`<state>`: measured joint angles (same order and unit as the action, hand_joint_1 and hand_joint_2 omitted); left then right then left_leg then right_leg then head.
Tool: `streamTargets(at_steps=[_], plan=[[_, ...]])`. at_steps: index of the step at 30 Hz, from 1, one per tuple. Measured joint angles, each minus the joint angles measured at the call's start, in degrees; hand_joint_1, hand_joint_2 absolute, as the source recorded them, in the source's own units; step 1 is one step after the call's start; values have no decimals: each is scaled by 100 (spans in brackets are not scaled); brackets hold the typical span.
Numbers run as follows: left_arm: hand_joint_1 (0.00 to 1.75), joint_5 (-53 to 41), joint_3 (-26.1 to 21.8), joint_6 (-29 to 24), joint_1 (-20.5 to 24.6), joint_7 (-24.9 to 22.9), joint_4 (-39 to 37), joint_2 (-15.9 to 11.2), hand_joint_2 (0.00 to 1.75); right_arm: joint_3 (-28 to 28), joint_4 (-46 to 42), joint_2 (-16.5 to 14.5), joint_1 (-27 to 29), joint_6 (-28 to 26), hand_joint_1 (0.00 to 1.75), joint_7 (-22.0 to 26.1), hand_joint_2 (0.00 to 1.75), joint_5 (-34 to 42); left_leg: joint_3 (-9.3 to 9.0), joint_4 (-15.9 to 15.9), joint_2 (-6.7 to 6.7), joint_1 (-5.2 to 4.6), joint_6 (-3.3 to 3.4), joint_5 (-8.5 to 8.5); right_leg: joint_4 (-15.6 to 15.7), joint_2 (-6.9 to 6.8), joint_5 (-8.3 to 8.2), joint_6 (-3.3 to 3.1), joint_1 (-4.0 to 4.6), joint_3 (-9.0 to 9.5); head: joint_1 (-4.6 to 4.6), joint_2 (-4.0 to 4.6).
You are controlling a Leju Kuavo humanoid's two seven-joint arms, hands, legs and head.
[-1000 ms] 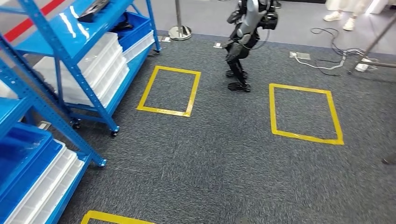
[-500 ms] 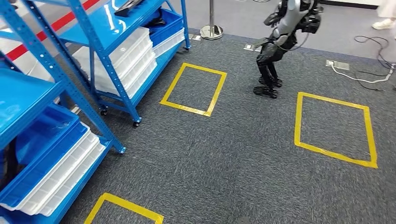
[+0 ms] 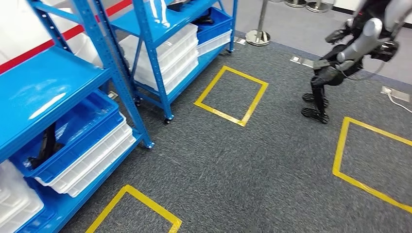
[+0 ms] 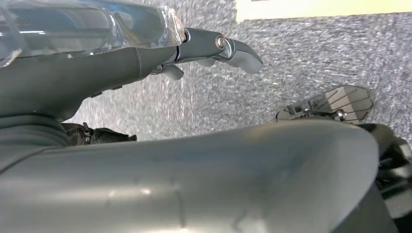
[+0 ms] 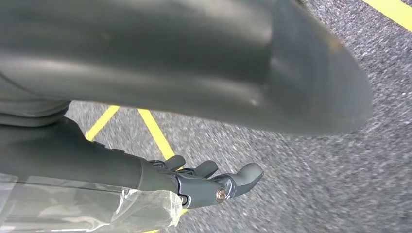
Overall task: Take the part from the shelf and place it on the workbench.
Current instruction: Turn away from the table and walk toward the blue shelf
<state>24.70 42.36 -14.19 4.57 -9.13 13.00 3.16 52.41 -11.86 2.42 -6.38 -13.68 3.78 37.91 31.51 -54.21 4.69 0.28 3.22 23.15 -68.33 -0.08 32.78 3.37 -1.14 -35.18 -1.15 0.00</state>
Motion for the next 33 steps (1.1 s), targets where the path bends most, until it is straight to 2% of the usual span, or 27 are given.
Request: streamTargets(at_steps=[1,2,3,4,6,7,8,9,10,11,12,13,14,15,17,18,19,20,22,24,26,29,30,31,32,33], plan=[[0,9,5,0,1,-2,0,2,0,0,1,3,-4,0,0,-2,0,-1,-5,-11,92,11,-18,10,428,105,-248,13,-28,168,-2,0],[0,13,7,0,6,-1,-1,4,0,0,1,7,-7,0,0,-3,0,-2,1,-37,178,11,-46,25,819,242,-428,19,-51,328,-3,1],[0,17,9,0,9,2,-1,5,0,0,2,9,-10,0,0,-6,0,-2,13,-58,255,11,-79,35,1093,352,-535,11,-68,442,-3,1],[0,16,10,0,7,7,-1,5,0,1,2,10,-11,0,0,-10,0,-2,32,-69,318,11,-112,38,1223,424,-565,-11,-67,495,-3,1],[0,17,13,-1,-13,14,-2,5,0,2,1,9,-26,0,0,-13,0,0,69,-62,422,34,-174,25,1246,336,-567,-96,-40,503,-2,0],[0,17,15,-2,-26,16,-3,4,0,2,1,10,-38,-1,0,-14,0,1,89,-89,361,40,-200,41,1252,271,-577,-139,-32,506,-1,0],[0,18,16,-3,-32,18,-3,4,0,2,0,10,-49,-1,0,-11,0,1,143,-198,221,38,-224,104,1259,204,-583,-182,-31,510,10,0],[0,18,18,-4,-26,20,-4,3,0,2,0,11,-51,-2,0,-10,0,0,255,-440,32,33,-246,235,1267,129,-585,-218,-30,516,24,0],[0,18,21,-5,-15,21,-4,4,0,2,1,12,-44,-2,0,-9,0,-1,431,-810,-176,27,-267,416,1267,46,-577,-245,-16,524,38,0],[0,19,23,-5,-3,22,-4,6,0,2,1,13,-32,-1,0,-9,0,-1,650,-1248,-300,28,-284,607,1267,-43,-566,-267,-1,529,50,0],[0,24,27,-6,4,23,-4,8,0,3,2,13,-20,-1,0,-11,0,-1,851,-1641,-358,34,-297,749,1267,-136,-555,-277,13,535,52,1],[0,28,31,-6,0,23,-4,10,0,4,3,14,-15,0,0,-12,0,-2,968,-1862,-384,37,-300,795,1267,-220,-545,-283,23,541,52,1],[0,32,36,-5,-8,23,-4,11,0,4,3,14,-16,0,0,-13,0,-2,966,-1851,-400,38,-295,734,1267,-295,-534,-283,30,551,53,1],[0,36,42,-5,-15,23,-4,11,0,4,3,14,-22,0,0,-13,0,-3,828,-1581,-438,32,-278,575,1267,-366,-520,-279,35,568,54,0],[0,38,53,-5,-11,23,-5,10,0,4,2,13,-34,0,0,-10,0,-4,370,-704,-681,-19,-204,215,1267,-498,-482,-250,52,620,53,0],[0,40,56,-5,-1,23,-5,10,0,4,3,13,-40,0,0,-8,0,-5,199,-358,-793,-55,-162,105,1268,-556,-459,-227,60,644,51,0],[0,44,58,-5,9,22,-5,10,0,4,3,14,-45,0,0,-7,0,-7,114,-172,-865,-88,-129,65,1269,-607,-438,-200,66,663,50,0],[0,48,60,-4,13,20,-4,10,0,5,3,14,-53,0,0,-7,0,-8,109,-127,-855,-115,-108,75,1277,-658,-421,-173,67,678,49,0],[0,54,64,-4,0,9,-5,15,0,7,1,10,-76,0,0,-7,0,-10,102,-75,-712,-108,-69,47,1292,-717,-389,-117,55,715,49,0],[0,57,67,-4,-13,-2,-6,24,0,8,-1,10,-87,0,0,-7,0,-14,47,0,-575,-65,-19,-1,1132,-503,-246,-82,41,686,43,0],[0,61,67,-4,-11,-5,-6,28,0,9,-1,14,-84,0,0,-7,0,-16,18,24,-515,-40,10,-24,932,-256,-100,-76,31,615,35,0],[0,63,67,-4,-9,-5,-7,27,0,9,-1,14,-84,0,0,-7,0,-16,19,23,-506,-40,20,-27,851,-219,-51,-75,31,581,31,0],[0,67,67,-6,-2,-5,-7,28,0,9,0,17,-75,0,0,-9,0,-16,17,24,-468,-40,26,-24,644,-174,49,-72,29,482,23,0],[0,70,67,-8,5,-4,-8,30,0,9,1,20,-63,0,0,-11,0,-15,16,25,-413,-41,34,-20,361,-126,175,-66,27,343,15,0],[0,75,68,-9,7,-1,-8,33,0,11,1,24,-47,0,0,-14,0,-14,10,20,-284,-37,36,-12,140,-80,195,-56,19,199,7,0],[0,78,70,-11,10,3,-8,37,0,13,2,31,-32,0,0,-16,0,-13,1,0,-113,-27,19,7,210,25,54,-35,-6,177,1,0]])
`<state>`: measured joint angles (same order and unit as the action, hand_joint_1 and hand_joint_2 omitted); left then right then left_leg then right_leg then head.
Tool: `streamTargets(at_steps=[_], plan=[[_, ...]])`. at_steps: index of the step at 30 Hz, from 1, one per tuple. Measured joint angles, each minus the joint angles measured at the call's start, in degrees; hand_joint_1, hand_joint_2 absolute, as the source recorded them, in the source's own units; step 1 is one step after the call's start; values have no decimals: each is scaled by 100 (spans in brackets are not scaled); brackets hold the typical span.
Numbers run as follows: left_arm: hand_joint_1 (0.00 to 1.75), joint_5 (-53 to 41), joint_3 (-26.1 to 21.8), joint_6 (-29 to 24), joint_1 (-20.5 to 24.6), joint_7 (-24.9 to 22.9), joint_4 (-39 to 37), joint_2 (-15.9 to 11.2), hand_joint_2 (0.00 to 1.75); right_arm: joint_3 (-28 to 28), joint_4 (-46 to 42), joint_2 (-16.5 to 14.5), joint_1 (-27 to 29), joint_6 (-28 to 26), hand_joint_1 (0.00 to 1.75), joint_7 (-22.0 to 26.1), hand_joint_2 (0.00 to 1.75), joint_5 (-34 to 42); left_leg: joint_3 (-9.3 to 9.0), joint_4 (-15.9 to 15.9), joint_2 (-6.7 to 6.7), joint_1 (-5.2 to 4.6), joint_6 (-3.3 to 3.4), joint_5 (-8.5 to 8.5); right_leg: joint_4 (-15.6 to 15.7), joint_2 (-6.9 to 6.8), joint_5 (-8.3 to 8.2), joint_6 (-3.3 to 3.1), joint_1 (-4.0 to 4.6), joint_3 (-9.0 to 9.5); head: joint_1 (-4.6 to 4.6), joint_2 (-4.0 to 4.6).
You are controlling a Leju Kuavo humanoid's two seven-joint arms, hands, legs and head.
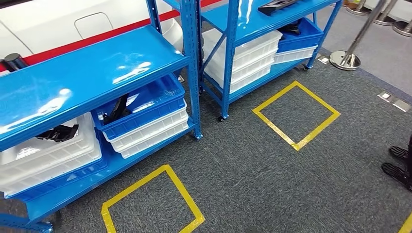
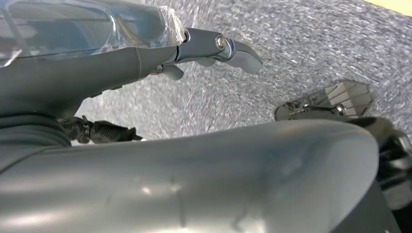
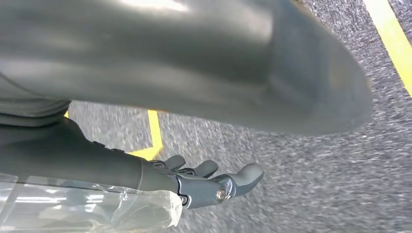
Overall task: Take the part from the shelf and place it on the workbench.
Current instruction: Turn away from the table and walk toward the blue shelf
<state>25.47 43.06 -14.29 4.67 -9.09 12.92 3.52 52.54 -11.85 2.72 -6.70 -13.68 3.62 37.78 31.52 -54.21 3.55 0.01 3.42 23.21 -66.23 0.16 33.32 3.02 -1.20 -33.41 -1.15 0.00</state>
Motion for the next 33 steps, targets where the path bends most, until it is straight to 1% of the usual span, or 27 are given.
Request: streamTargets(at_steps=[2,3,4,5,6,7,8,10,11,12,13,14,15,16,18,19,21,22,24,25,26,27,28,29,30,32,33], plan=[[0,2,3,0,-4,8,-2,3,0,3,0,7,9,0,0,-1,0,1,13,-64,303,13,-67,42,641,299,-440,31,-61,191,-4,0],[0,3,3,0,-3,10,-3,3,0,3,0,9,7,1,0,-1,0,1,35,-91,388,16,-108,52,950,419,-582,24,-77,313,-5,0],[0,4,4,0,-7,12,-4,3,0,3,0,8,7,1,0,-3,0,2,61,-101,439,16,-138,49,987,460,-573,-1,-69,320,-4,0],[0,6,7,0,-15,12,-5,3,0,4,0,8,3,2,0,-3,0,2,82,-102,488,24,-163,39,992,396,-588,-44,-49,313,-2,0],[0,7,10,0,-26,13,-6,2,0,5,0,8,-2,2,0,-3,0,2,97,-106,475,37,-186,41,995,328,-596,-81,-39,315,1,0],[0,8,14,0,-32,13,-7,1,0,5,-1,10,-8,1,0,-1,0,2,129,-170,355,36,-206,79,1003,263,-600,-121,-33,324,10,0],[0,8,17,0,-28,12,-8,1,44,5,-1,13,-11,-1,0,2,0,0,212,-343,180,31,-229,171,1013,186,-600,-162,-29,336,22,0],[0,11,25,-1,-7,11,-9,3,131,5,-1,17,0,-1,0,3,0,-1,551,-1049,-182,21,-270,498,1020,17,-581,-224,-7,359,46,0],[0,16,28,-1,1,11,-9,4,175,5,1,18,10,0,0,2,0,-2,772,-1482,-246,29,-284,664,1020,-79,-569,-244,9,368,52,0],[0,23,32,-1,-2,10,-9,5,175,6,1,19,18,1,0,1,0,-1,942,-1807,-267,34,-291,759,1020,-171,-557,-254,22,377,52,0],[0,28,34,-1,-11,10,-9,6,175,7,2,20,20,0,0,1,0,-1,1014,-1931,-277,37,-290,753,1020,-257,-545,-260,31,388,53,0],[0,32,37,-1,-20,9,-9,6,175,7,2,21,17,0,0,1,0,-1,962,-1811,-295,35,-279,643,1020,-336,-532,-260,38,404,54,0],[0,34,38,-1,-27,5,-9,6,175,7,2,21,11,0,0,1,0,-1,791,-1466,-352,25,-257,460,1020,-407,-517,-254,43,424,54,0],[0,34,39,-2,-26,1,-9,5,175,7,2,21,5,0,0,1,0,-1,554,-1005,-499,0,-219,270,1021,-471,-499,-244,48,449,55,0],[0,34,39,-4,-5,-9,-9,4,175,6,2,20,-3,0,0,1,0,-2,216,-325,-747,-81,-142,62,1021,-588,-456,-203,72,493,54,0],[0,35,39,-4,3,-13,-9,4,175,6,2,19,-7,0,0,1,0,-3,161,-190,-799,-117,-113,46,1024,-643,-437,-179,79,510,52,0],[0,37,39,-4,-2,-19,-10,4,175,7,-1,12,-23,0,0,2,0,-3,162,-144,-670,-132,-69,40,1047,-743,-409,-129,81,543,51,0],[0,38,39,-4,-13,-21,-10,6,175,8,-2,9,-33,0,0,2,0,-4,143,-112,-601,-119,-47,22,1032,-694,-381,-103,71,558,50,0],[0,38,40,-9,-13,-25,-11,6,175,9,-4,9,-38,0,0,3,0,-3,90,-49,-457,-70,8,-21,696,-385,-164,-57,59,433,38,0],[0,38,41,-14,-5,-25,-11,6,175,9,-4,11,-29,0,0,3,0,-3,81,-40,-380,-57,25,-28,340,-202,13,-42,49,265,29,0],[0,39,41,-18,5,-23,-11,5,175,10,-4,11,-14,0,0,3,0,-1,78,-40,-298,-49,39,-30,-85,-102,192,-29,48,43,22,0],[0,39,42,-22,9,-19,-11,7,175,12,-4,12,2,0,0,1,0,0,75,-41,-209,-46,44,-29,-447,-69,304,-18,45,-163,16,0],[0,40,42,-22,4,-14,-11,8,175,15,-4,12,13,0,0,1,0,1,69,-44,-120,-42,45,-27,-638,-62,305,-8,41,-297,15,0],[0,40,42,-22,-3,-10,-11,8,175,18,-4,12,18,0,0,1,0,1,59,-48,-28,-34,41,-24,-597,-57,183,1,33,-325,15,0],[0,41,42,-22,-8,-6,-11,8,175,20,-4,13,19,0,0,1,0,1,44,-52,63,-21,31,-18,-318,-33,-38,11,18,-237,14,0],[0,44,42,-26,-3,13,-11,8,175,23,-4,13,16,0,0,1,0,1,32,-86,238,-6,-23,9,514,200,-481,41,-37,95,10,0],[0,49,41,-28,5,25,-11,7,131,26,-3,13,15,0,0,0,0,2,42,-103,315,-2,-59,20,810,317,-596,38,-56,218,9,0]])
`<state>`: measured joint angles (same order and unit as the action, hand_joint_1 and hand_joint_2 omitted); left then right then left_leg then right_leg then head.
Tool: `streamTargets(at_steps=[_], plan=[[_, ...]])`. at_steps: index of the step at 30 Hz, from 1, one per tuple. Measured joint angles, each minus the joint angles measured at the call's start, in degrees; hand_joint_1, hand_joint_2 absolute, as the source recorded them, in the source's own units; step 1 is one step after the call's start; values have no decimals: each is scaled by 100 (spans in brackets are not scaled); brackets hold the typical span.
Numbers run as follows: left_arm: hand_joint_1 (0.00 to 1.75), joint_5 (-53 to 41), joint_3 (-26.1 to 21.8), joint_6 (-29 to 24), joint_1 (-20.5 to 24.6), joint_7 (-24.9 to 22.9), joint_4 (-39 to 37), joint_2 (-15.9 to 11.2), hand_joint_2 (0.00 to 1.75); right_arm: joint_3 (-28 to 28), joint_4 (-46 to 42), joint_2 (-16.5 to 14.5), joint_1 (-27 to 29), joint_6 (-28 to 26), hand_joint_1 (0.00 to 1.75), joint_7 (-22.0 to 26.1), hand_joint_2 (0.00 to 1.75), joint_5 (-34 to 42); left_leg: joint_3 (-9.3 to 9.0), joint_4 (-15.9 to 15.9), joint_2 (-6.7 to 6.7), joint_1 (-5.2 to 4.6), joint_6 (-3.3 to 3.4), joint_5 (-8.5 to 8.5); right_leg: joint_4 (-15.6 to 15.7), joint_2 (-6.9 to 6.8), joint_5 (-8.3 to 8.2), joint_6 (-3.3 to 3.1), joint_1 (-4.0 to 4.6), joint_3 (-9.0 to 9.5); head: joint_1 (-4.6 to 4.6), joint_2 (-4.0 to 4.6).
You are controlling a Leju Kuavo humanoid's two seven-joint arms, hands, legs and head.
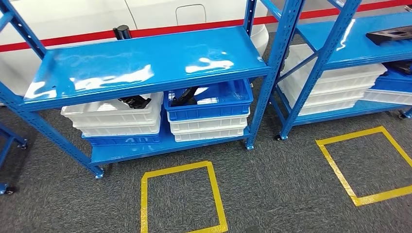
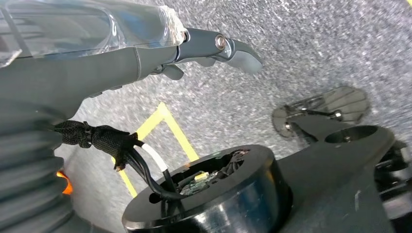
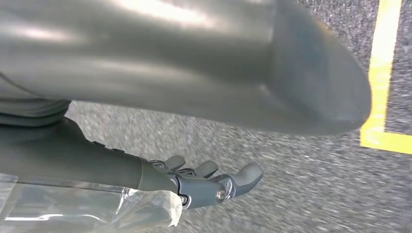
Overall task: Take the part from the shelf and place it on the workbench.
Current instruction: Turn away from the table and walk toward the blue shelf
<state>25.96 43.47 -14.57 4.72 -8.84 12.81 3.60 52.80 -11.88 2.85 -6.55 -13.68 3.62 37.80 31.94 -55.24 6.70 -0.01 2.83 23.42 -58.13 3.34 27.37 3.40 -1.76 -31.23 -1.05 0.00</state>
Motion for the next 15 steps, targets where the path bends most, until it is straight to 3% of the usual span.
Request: streamTargets(at_steps=[1,3,4,5,7,9,10,11,12,15], plan=[[0,9,0,-3,4,13,0,-1,87,4,0,-1,0,0,0,-1,0,2,18,-8,65,0,-37,5,153,84,-36,-17,-4,62,-1,0],[0,25,0,-7,-7,25,-1,-4,0,10,-1,-2,-11,0,0,-2,0,5,55,3,177,23,-102,-8,186,14,-35,-102,20,71,1,0],[0,30,0,-10,-20,27,-1,-7,44,12,-1,-2,-22,0,0,-1,0,8,70,-19,142,31,-127,5,193,-52,-45,-145,26,74,2,0],[0,33,0,-14,-28,28,-2,-10,87,12,-1,-2,-31,0,0,1,0,12,114,-117,25,32,-150,67,201,-117,-54,-186,27,76,11,0],[0,42,-1,-21,-14,49,-2,-17,175,12,-1,-3,-24,1,0,6,0,39,372,-684,-337,20,-191,378,210,-262,-53,-243,38,82,35,0],[0,49,-4,-24,31,90,-2,-22,175,13,2,-1,9,1,0,11,0,68,765,-1500,-532,21,-226,731,209,-429,-34,-272,61,82,51,0],[0,52,-6,-25,51,107,-2,-22,175,13,4,-1,19,1,0,17,0,76,874,-1735,-561,26,-234,794,208,-499,-25,-278,67,83,52,0],[0,54,-7,-25,65,115,-2,-23,175,13,5,0,20,0,0,22,0,83,864,-1743,-579,31,-238,748,208,-552,-18,-280,70,88,53,0],[0,53,-6,-25,70,118,-2,-23,175,14,5,-2,13,0,0,27,0,96,728,-1503,-599,36,-238,605,208,-584,-10,-277,69,98,53,0],[0,48,-2,-25,48,110,-2,-21,175,13,4,-8,-7,0,0,33,0,147,89,-291,-733,14,-189,147,202,-614,23,-236,85,133,54,1]])
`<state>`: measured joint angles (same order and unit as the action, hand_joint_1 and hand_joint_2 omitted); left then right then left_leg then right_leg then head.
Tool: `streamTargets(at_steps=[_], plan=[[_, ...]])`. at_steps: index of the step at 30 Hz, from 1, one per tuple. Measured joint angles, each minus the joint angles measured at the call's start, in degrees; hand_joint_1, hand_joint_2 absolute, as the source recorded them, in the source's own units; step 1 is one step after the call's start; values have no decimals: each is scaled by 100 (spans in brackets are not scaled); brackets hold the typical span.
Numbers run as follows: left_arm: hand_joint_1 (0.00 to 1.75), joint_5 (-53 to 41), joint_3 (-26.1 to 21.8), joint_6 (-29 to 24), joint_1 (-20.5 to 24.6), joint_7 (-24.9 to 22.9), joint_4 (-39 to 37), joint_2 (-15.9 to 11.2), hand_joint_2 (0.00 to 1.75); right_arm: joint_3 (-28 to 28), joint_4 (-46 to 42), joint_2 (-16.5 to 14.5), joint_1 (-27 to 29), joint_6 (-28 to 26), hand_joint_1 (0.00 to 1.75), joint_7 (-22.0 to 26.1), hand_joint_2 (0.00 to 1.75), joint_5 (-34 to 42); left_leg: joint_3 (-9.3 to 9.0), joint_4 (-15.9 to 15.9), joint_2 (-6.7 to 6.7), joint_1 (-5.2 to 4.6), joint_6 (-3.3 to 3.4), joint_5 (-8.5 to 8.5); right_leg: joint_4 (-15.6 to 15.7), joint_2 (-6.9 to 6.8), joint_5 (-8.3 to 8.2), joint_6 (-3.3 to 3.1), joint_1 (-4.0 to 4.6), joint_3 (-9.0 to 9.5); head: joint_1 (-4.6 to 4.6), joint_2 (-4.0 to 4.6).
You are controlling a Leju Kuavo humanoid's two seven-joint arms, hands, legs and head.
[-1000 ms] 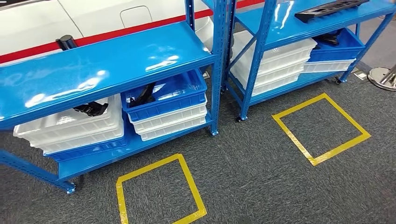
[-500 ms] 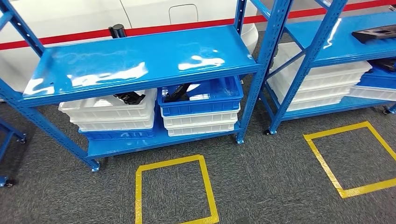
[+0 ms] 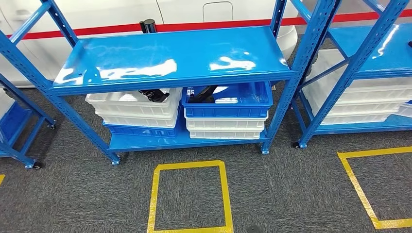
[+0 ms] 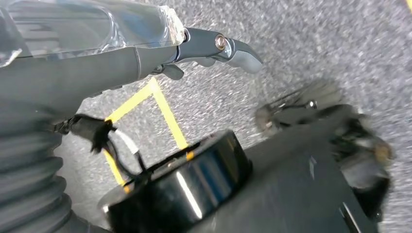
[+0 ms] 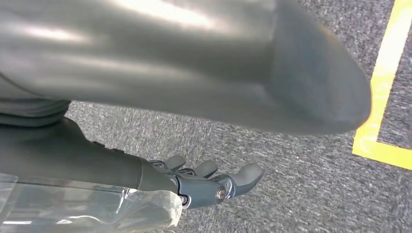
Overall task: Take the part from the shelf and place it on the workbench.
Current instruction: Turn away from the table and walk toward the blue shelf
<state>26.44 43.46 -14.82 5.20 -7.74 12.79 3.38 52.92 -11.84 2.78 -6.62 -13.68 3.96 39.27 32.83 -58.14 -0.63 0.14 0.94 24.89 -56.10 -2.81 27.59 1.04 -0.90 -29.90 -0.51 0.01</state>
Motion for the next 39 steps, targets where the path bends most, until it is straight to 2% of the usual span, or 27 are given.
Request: streamTargets(at_steps=[1,3,5,6,7,9,10,11,12,14,15,16,17,20,22,24,25,26,27,29,31,33,35,36,37,39], plan=[[0,1,1,-1,-6,-12,0,1,175,-1,1,0,1,0,0,-4,0,6,-96,204,-34,-20,25,-40,-2,-5,9,23,7,3,0,0],[0,5,1,-15,-2,-57,0,1,175,0,1,-4,-1,0,0,-23,0,-11,-107,278,-28,-60,76,-26,11,-28,19,79,7,14,-1,-1],[0,27,1,-14,12,-119,0,11,175,1,0,-12,-13,1,0,-39,87,-36,-154,337,6,-34,147,-49,-50,12,79,133,-12,15,-3,-1],[0,41,1,-2,21,-146,0,16,175,2,-1,-16,-18,1,0,-44,131,-42,-187,371,21,-15,182,-66,-210,71,180,152,-14,-47,-10,-1],[0,54,2,13,28,-166,0,22,175,2,-1,-17,-16,1,0,-52,175,-46,-218,393,33,4,212,-75,-498,140,333,164,-18,-179,-19,-1],[0,48,-4,38,40,-186,1,24,175,-3,1,-20,26,1,0,-84,175,-77,-232,399,66,3,243,-65,-1273,216,657,183,-19,-583,-34,-1],[0,25,-15,52,44,-189,4,25,175,-19,1,-20,73,2,0,-104,175,-113,-239,398,93,5,247,-58,-1561,222,726,197,-26,-754,-36,-1],[0,-14,-33,73,46,-181,12,25,175,-46,3,-19,136,2,0,-123,175,-168,-249,395,129,11,242,-48,-1648,221,681,210,-34,-833,-37,-1],[0,-64,-59,98,48,-168,28,25,175,-87,5,-18,206,2,0,-135,175,-235,-266,389,166,23,226,-33,-1509,221,527,226,-48,-803,-37,-1],[0,-183,-132,155,46,-128,77,23,175,-192,17,-16,332,2,0,-152,175,-388,-302,359,225,45,162,19,-780,235,90,271,-93,-510,-41,-1],[0,-243,-179,185,45,-108,102,22,175,-255,23,-21,382,1,0,-157,175,-471,-304,322,242,40,120,59,-439,264,-51,274,-110,-364,-43,-1],[0,-308,-234,218,39,-86,125,20,175,-325,28,-28,428,2,0,-163,175,-561,-300,295,251,34,83,90,-223,291,-116,261,-116,-273,-43,-1],[0,-375,-293,253,26,-63,144,19,175,-399,30,-36,473,1,0,-170,175,-655,-292,279,256,27,54,113,-131,315,-115,232,-108,-237,-41,-1],[0,-571,-488,355,-65,13,192,14,175,-638,28,-49,582,0,0,-202,175,-945,-285,235,239,61,13,167,-111,313,-106,100,-75,-230,-33,-1],[0,-696,-634,424,-134,70,206,11,87,-810,21,-56,616,0,0,-213,87,-1140,-108,-189,189,75,-22,414,-101,289,-110,38,-72,-225,-27,-1],[0,-815,-808,500,-209,128,217,3,0,-1008,-13,-76,638,0,0,-218,0,-1335,265,-990,159,70,-44,782,-101,255,-98,5,-53,-222,-18,-1],[0,-867,-904,539,-254,156,222,-4,0,-1112,-45,-89,644,0,0,-221,0,-1427,422,-1316,159,66,-44,890,-101,235,-91,-6,-41,-218,-14,-1],[0,-919,-998,573,-306,177,225,-11,0,-1214,-87,-101,645,0,0,-225,0,-1511,489,-1456,158,60,-36,897,-101,219,-84,-14,-31,-211,-12,-1],[0,-975,-1089,603,-368,198,227,-14,0,-1317,-139,-112,637,1,0,-228,0,-1598,447,-1366,156,51,-16,797,-101,209,-79,-17,-22,-200,-10,-1],[0,-1098,-1264,652,-516,225,227,-27,0,-1523,-268,-135,601,1,0,-231,0,-1768,92,-617,120,19,58,403,-99,201,-69,-18,-13,-172,-9,-1],[0,-1222,-1447,709,-667,257,227,-55,0,-1745,-399,-163,568,0,0,-232,0,-1940,-210,72,51,-42,128,164,-100,198,-56,6,4,-160,-8,-1],[0,-1348,-1641,775,-797,304,227,-79,0,-1971,-504,-186,574,0,0,-244,0,-2117,-264,247,29,-93,153,155,-88,177,-49,57,5,-155,-8,0],[0,-1494,-1835,839,-901,349,229,-93,0,-2197,-574,-201,618,1,0,-265,0,-2305,-299,311,49,-83,187,115,-95,170,-28,120,-9,-139,-10,0],[0,-1568,-1925,871,-938,369,233,-101,0,-2307,-592,-205,657,1,0,-273,0,-2398,-328,351,51,-68,212,91,-183,183,39,144,-9,-166,-12,0],[0,-1637,-2010,902,-959,393,238,-113,0,-2413,-601,-206,714,1,0,-282,0,-2486,-355,388,50,-51,239,69,-386,202,168,161,-8,-249,-17,-1],[0,-1761,-2188,965,-959,443,287,-133,0,-2627,-603,-204,890,0,0,-304,0,-2651,-373,402,54,-45,274,66,-1111,228,537,178,-10,-593,-26,-1]])
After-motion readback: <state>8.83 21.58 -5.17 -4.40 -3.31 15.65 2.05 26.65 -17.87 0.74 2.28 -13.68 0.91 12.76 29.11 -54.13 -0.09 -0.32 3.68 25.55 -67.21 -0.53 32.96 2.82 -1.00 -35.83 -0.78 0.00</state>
